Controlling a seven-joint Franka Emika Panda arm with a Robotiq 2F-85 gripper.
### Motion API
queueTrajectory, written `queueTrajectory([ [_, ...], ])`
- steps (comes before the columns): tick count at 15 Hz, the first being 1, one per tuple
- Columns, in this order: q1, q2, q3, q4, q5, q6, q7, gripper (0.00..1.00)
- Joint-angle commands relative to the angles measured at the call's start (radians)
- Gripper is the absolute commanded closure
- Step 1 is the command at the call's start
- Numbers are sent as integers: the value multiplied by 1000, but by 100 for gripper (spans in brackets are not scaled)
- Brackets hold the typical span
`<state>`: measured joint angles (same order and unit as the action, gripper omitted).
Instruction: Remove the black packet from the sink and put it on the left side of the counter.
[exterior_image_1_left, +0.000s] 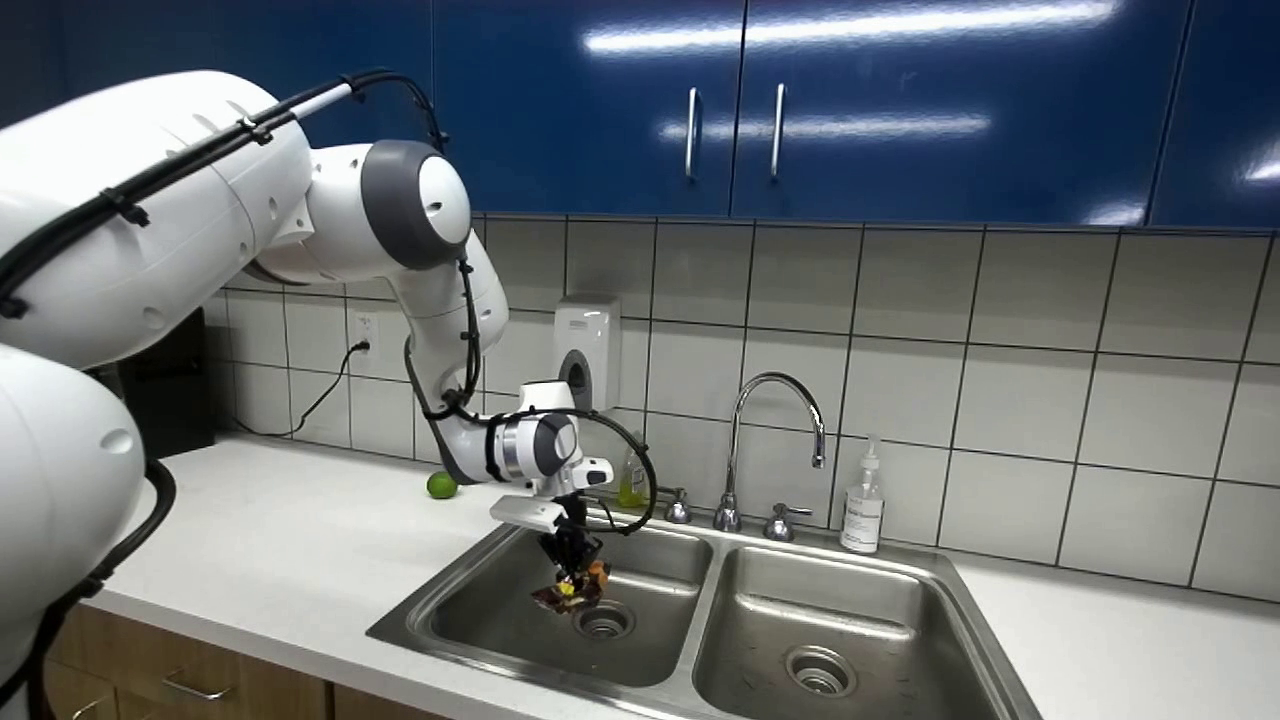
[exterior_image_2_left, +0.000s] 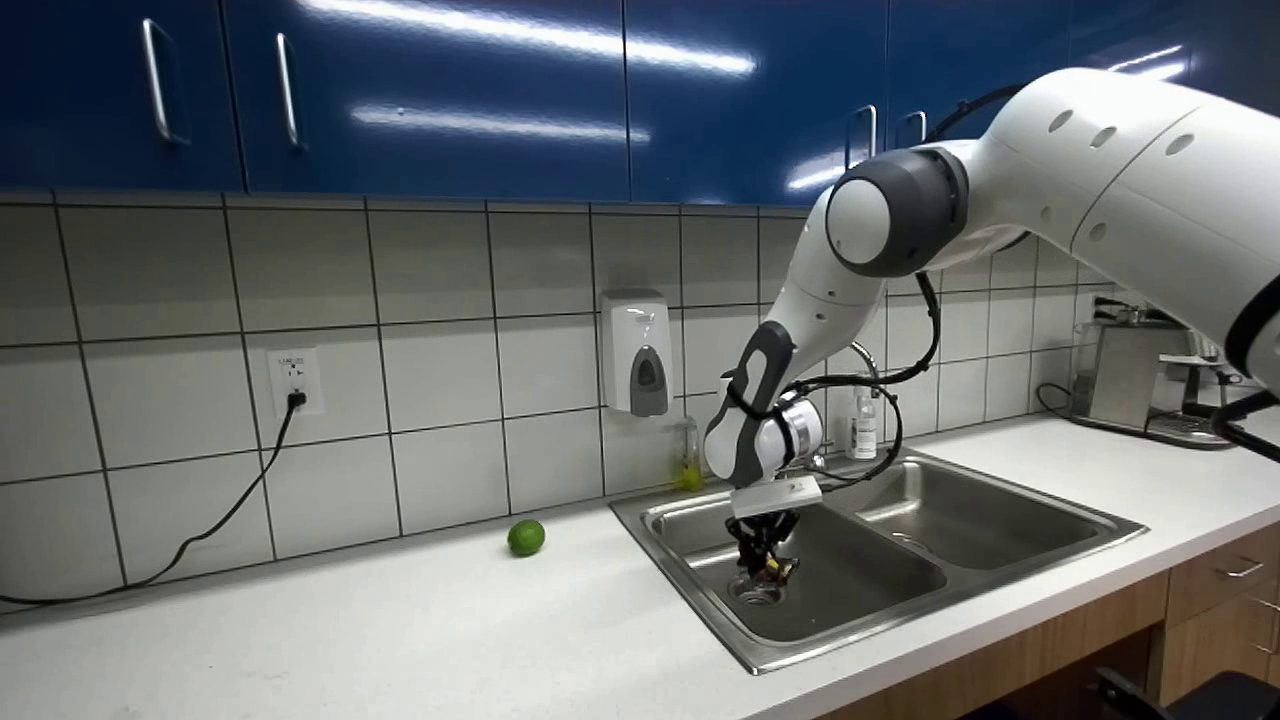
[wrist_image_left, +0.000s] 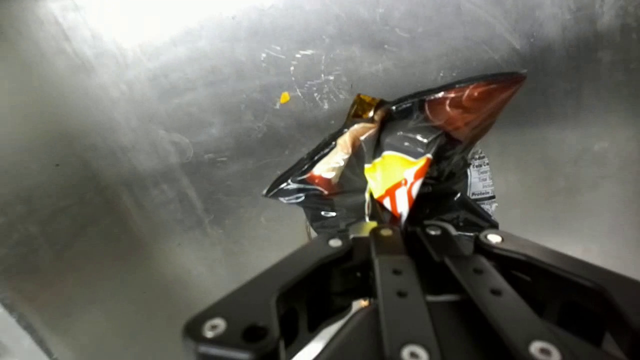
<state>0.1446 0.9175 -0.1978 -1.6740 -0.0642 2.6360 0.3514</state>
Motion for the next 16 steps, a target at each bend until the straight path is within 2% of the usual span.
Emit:
queueTrajectory([
  [1, 3, -103, -11, -81, -2, -25, -3, 99],
  [10, -1, -370, -47, -346, -63, -7, -41, 99],
  [16, 12, -525, -19, -479, -122, 4, -45, 99],
])
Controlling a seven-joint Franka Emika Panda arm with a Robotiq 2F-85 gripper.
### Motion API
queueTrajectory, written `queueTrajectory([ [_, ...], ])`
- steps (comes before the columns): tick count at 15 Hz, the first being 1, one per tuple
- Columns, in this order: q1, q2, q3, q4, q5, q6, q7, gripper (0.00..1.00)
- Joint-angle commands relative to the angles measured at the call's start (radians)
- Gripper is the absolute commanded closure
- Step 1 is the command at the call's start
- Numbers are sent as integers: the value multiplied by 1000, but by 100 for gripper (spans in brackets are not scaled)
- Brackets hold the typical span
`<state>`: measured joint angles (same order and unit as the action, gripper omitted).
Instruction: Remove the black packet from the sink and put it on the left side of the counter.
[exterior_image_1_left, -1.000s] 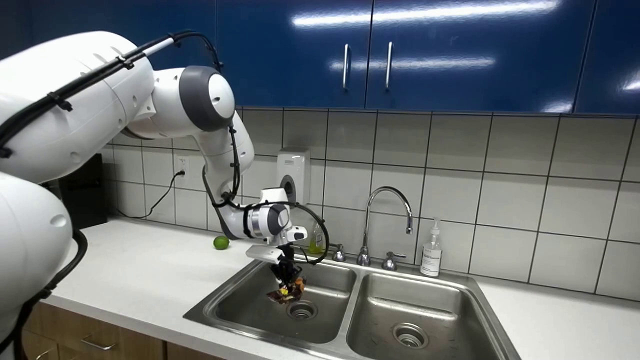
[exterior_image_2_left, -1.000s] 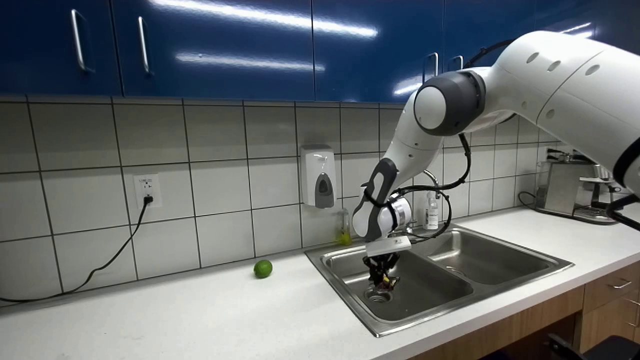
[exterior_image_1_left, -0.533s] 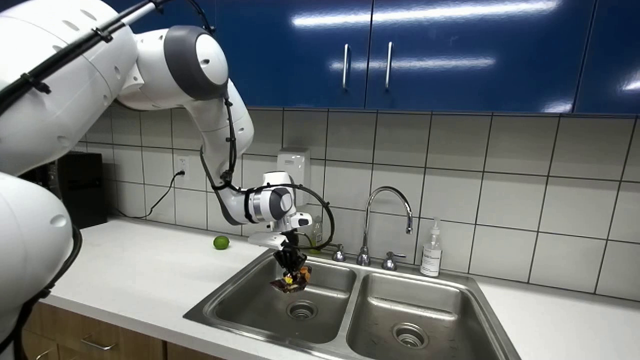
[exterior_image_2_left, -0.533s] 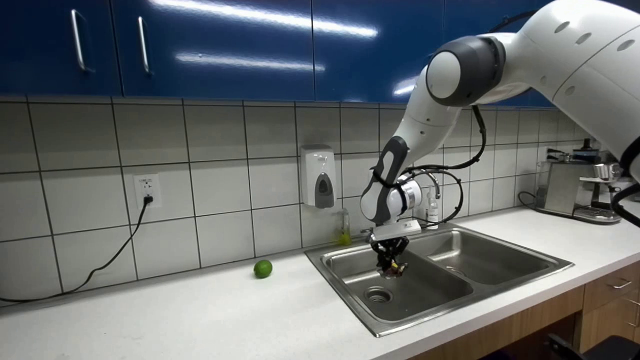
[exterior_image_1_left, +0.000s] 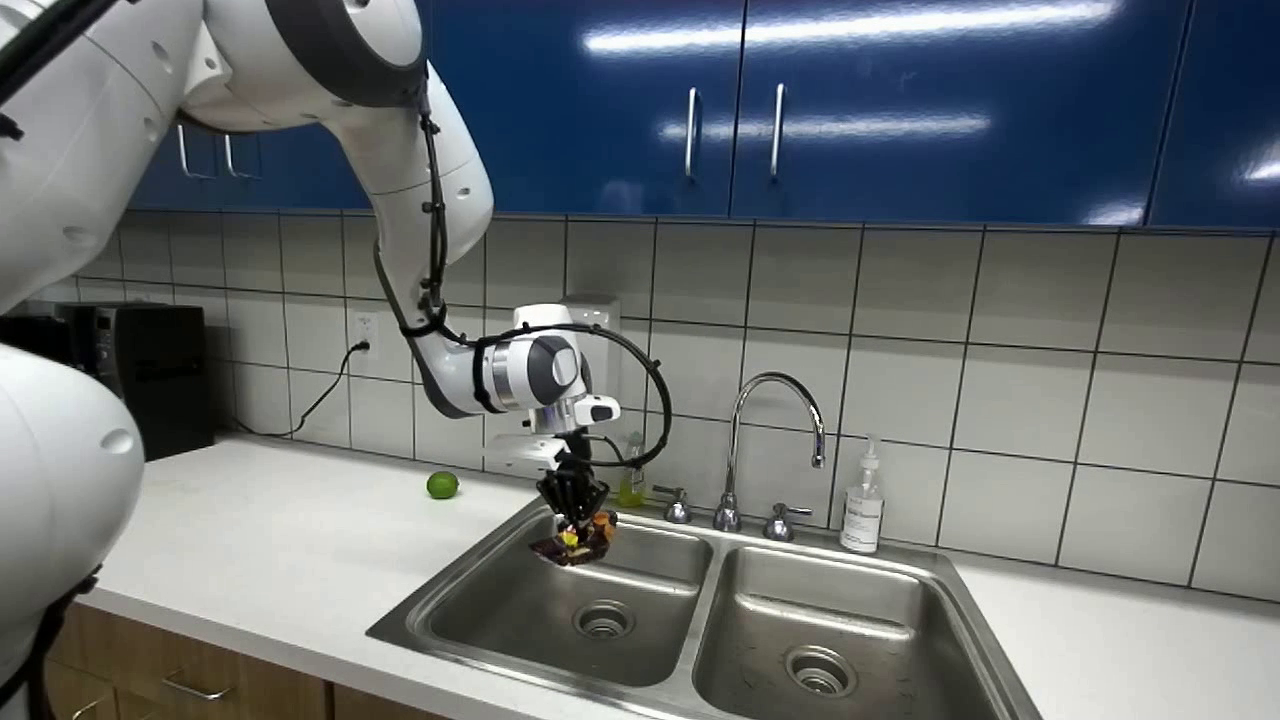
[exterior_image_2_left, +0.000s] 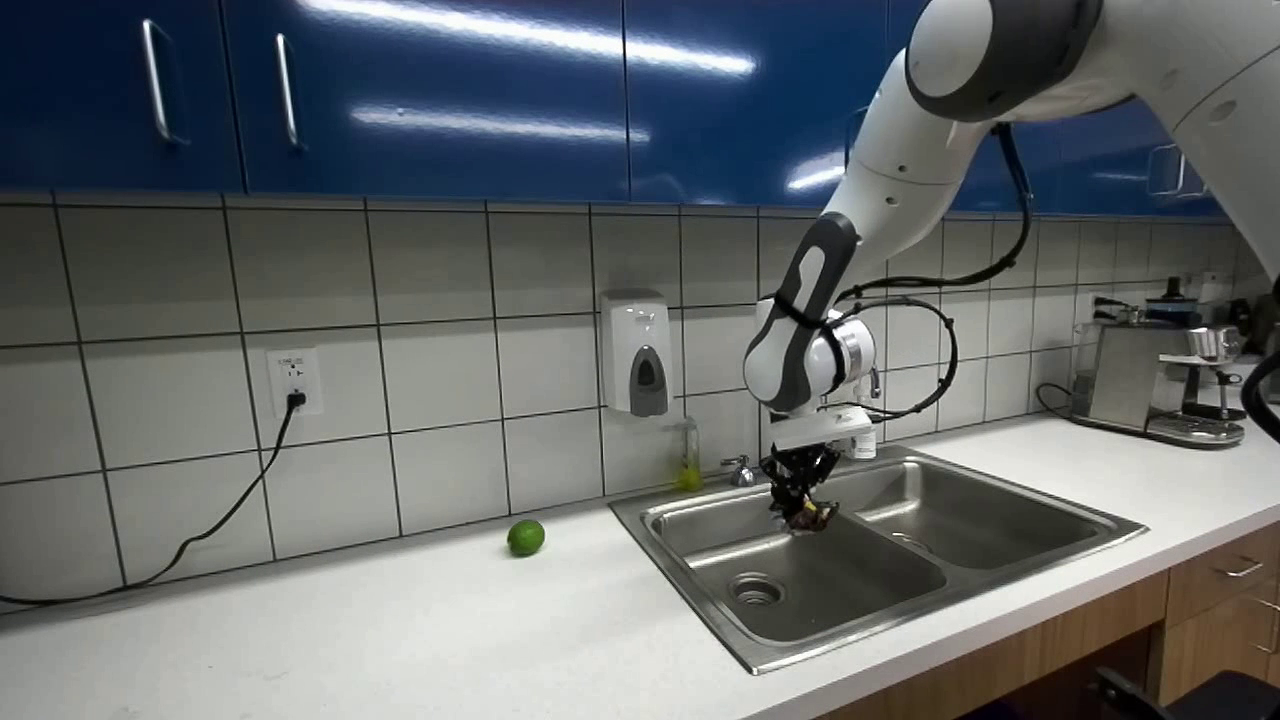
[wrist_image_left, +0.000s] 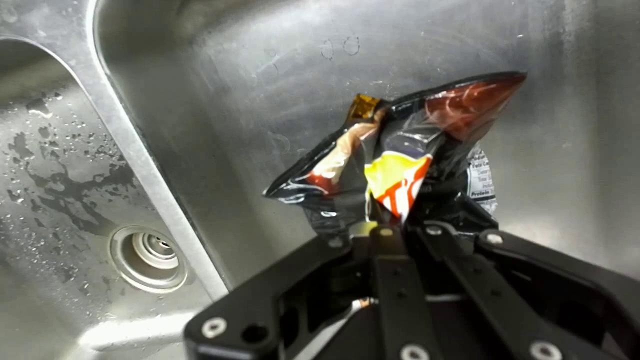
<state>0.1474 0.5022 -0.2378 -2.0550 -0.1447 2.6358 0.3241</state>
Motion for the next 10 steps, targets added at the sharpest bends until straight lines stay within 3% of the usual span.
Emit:
queueTrajectory([
  [1, 14, -133, 33, -122, -55, 9, -21, 99],
  [10, 110, -289, 166, -337, -177, 67, 2, 99],
])
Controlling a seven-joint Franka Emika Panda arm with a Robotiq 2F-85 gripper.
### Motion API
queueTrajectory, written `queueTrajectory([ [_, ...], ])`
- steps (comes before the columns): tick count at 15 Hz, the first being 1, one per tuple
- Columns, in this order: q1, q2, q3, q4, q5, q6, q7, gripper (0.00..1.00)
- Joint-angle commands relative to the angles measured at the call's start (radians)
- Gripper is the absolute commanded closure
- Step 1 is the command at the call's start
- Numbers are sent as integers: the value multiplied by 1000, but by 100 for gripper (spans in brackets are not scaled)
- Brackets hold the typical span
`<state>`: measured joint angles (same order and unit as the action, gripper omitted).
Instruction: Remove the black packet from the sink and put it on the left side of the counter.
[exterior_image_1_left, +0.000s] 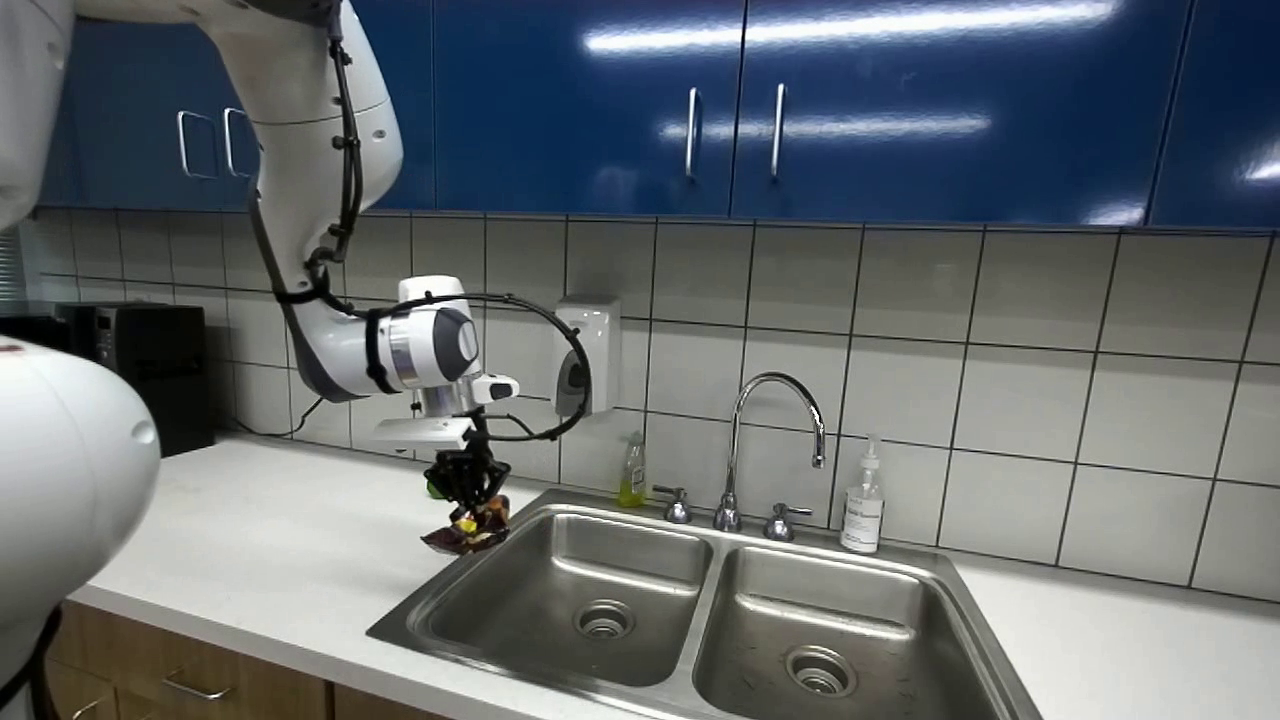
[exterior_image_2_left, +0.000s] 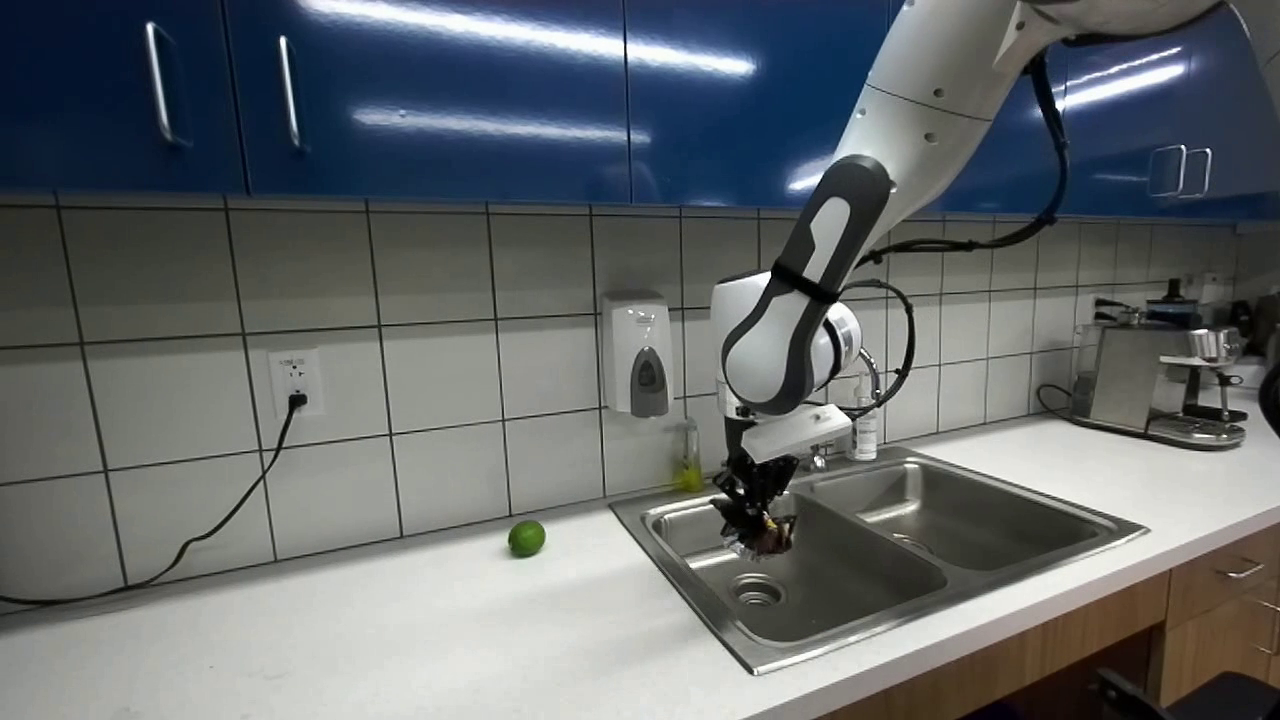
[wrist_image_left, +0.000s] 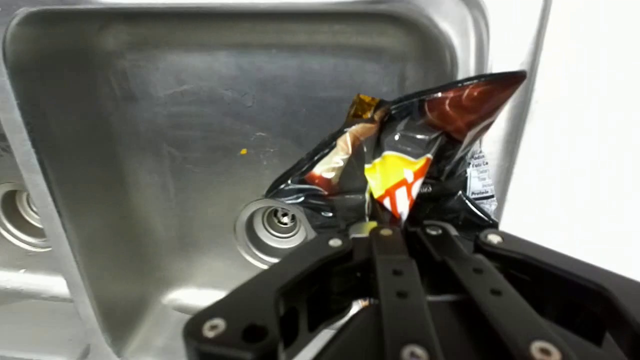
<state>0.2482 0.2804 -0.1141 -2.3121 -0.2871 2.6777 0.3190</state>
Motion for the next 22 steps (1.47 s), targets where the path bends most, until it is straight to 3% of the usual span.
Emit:
queueTrajectory([
  [1, 16, -75, 57, -92, -38, 27, 10, 99],
  [9, 92, -66, 130, -154, -84, 101, 67, 99],
  [22, 291, 70, 72, -92, -215, 146, 310, 99],
])
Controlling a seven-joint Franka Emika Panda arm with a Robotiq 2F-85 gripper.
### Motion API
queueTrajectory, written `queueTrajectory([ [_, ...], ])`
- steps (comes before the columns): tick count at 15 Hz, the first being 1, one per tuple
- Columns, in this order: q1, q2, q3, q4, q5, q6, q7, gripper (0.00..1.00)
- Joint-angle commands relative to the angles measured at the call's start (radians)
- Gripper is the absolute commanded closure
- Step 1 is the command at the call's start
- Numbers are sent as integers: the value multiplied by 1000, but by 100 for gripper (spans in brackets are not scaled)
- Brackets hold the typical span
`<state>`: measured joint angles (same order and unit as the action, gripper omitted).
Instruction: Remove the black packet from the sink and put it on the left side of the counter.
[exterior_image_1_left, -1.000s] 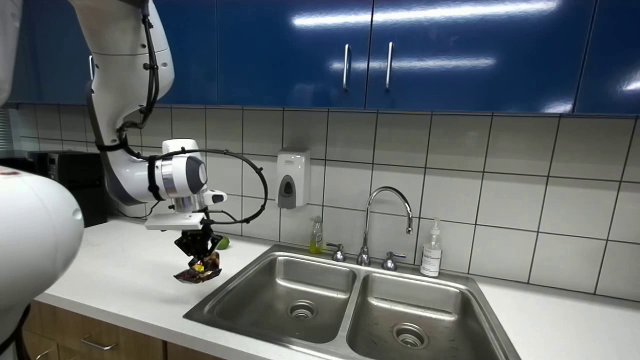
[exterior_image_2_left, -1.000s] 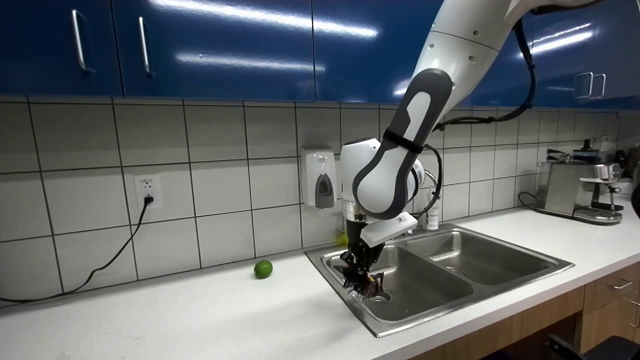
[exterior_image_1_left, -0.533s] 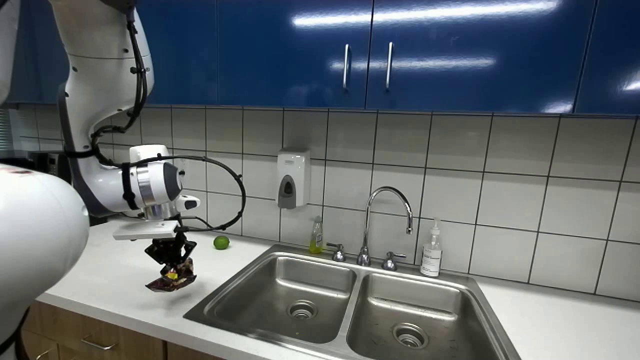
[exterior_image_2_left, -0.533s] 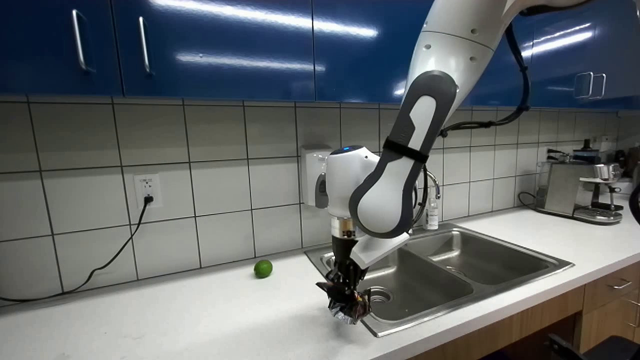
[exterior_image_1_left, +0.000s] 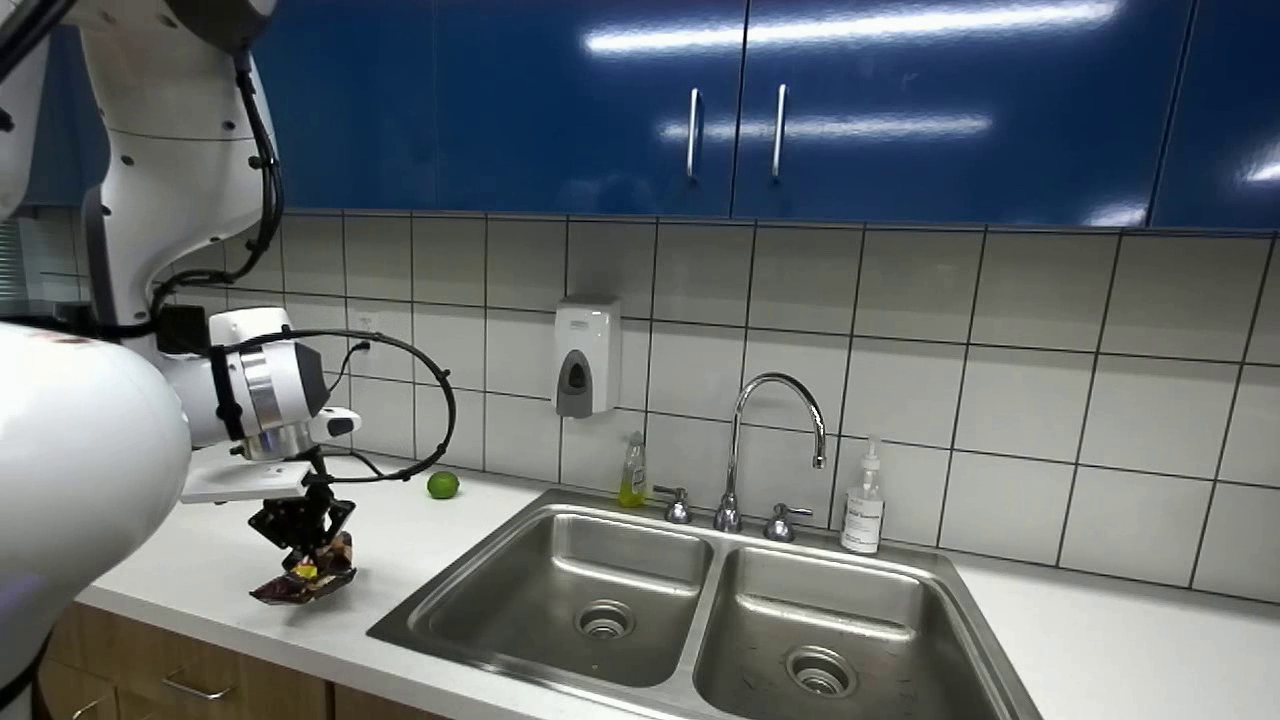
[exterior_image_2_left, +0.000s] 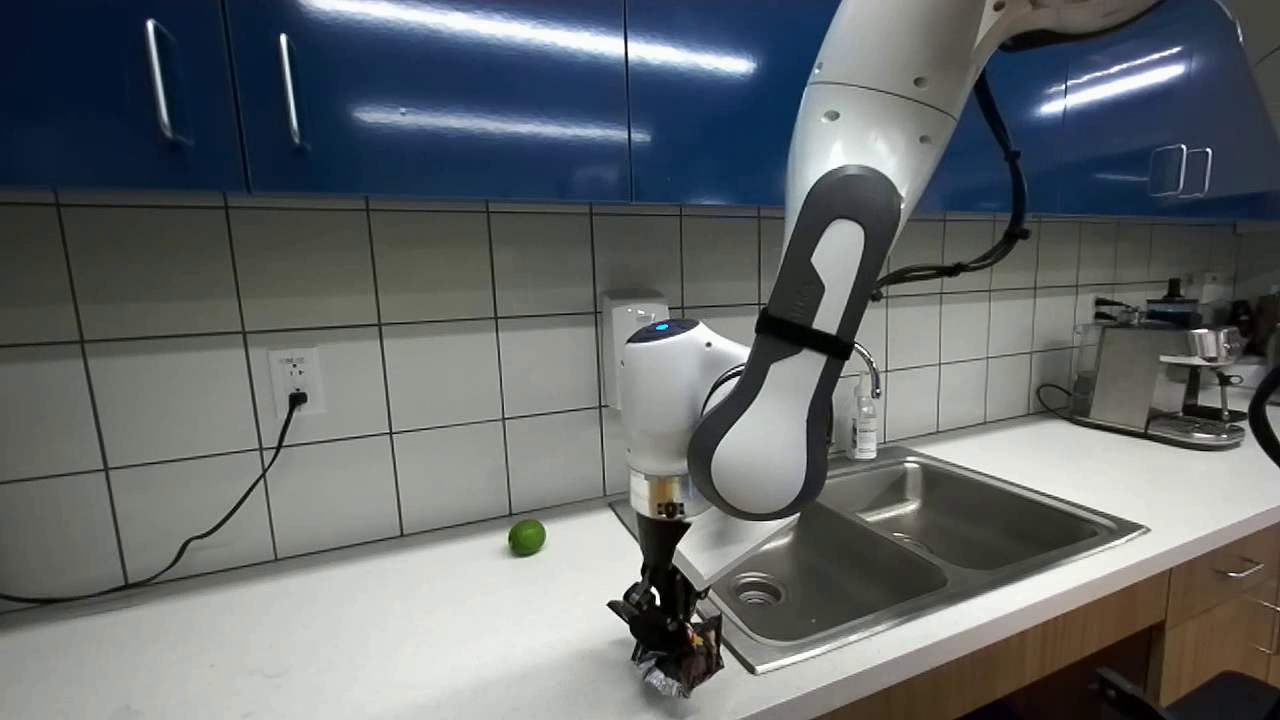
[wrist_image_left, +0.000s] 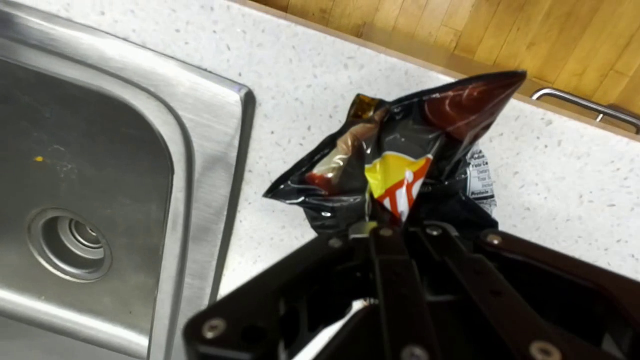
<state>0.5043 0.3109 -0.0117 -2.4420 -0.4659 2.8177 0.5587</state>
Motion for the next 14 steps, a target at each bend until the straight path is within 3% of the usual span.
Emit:
queueTrajectory([
  [1, 45, 54, -38, 50, -36, 3, 84, 99],
  [13, 175, 213, -127, 237, 7, -19, 163, 99],
  [14, 184, 220, -135, 244, 7, -18, 167, 71],
])
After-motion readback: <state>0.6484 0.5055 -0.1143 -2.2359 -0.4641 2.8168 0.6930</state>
